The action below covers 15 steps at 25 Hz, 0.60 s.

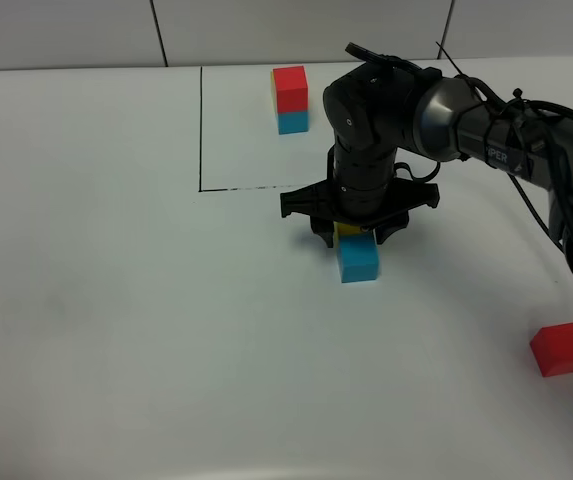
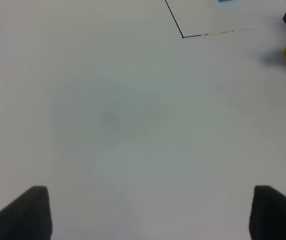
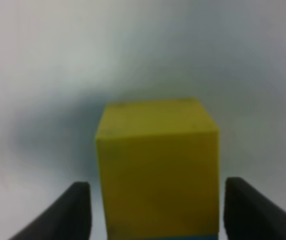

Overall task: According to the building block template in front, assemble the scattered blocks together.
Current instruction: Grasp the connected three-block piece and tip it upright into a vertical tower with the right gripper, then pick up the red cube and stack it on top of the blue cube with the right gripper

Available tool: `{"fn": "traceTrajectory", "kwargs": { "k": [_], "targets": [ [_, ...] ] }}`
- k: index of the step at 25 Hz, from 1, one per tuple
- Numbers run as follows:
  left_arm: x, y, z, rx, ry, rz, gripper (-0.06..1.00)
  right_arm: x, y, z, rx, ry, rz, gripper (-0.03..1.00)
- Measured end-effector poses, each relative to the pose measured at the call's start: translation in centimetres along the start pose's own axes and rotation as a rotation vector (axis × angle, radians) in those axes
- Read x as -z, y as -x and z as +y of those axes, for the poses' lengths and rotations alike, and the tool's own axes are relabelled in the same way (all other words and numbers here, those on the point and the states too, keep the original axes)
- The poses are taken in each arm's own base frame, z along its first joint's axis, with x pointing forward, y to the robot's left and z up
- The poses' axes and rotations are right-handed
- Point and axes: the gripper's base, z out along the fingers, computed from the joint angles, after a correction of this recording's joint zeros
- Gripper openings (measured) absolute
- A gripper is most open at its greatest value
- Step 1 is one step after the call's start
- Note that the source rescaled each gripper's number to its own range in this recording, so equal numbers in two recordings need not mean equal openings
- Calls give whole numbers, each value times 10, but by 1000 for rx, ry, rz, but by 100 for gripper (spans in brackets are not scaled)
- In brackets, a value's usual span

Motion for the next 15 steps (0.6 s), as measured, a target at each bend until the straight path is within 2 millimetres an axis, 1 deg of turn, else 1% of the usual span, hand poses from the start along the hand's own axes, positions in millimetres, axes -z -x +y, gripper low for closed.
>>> {"fn": "traceTrajectory", "kwargs": {
  "k": [2,4,5,7,9,11,13,15],
  "targets": [
    [0,0,0,0,0,0,89,0,0,0,12,1,-1,43],
    [0,0,0,0,0,0,89,1,1,-1,34,-1,-5,57],
    [0,0,0,0,0,0,89,2,1,-2,44,-1,-6,63],
    [0,0,0,0,0,0,89,8,4,-8,64,-3,-7,70],
    [0,0,0,0,0,0,89,21,7,-21,78,-14,-16,73],
    [0,0,0,0,0,0,89,33,6,-36,95,-31,-25,73],
    [0,0,0,0,0,0,89,42,0,-52,108,-43,-29,74],
    [0,0,0,0,0,0,89,48,-12,-68,108,-48,-22,74]
  ]
}}
